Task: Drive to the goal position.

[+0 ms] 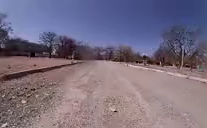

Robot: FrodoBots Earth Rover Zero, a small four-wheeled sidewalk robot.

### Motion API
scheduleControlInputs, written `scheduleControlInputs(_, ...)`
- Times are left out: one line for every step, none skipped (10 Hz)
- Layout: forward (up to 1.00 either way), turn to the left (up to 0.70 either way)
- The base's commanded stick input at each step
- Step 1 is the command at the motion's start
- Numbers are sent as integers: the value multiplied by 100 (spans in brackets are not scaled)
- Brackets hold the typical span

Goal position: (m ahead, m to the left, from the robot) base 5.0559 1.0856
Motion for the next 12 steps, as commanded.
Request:
scheduleControlInputs(100, 0)
scheduleControlInputs(100, 0)
scheduleControlInputs(100, 0)
scheduleControlInputs(100, 0)
scheduleControlInputs(100, 0)
scheduleControlInputs(100, 0)
scheduleControlInputs(100, 0)
scheduleControlInputs(100, 0)
scheduleControlInputs(100, 0)
scheduleControlInputs(100, 0)
scheduleControlInputs(100, 0)
scheduleControlInputs(100, 0)
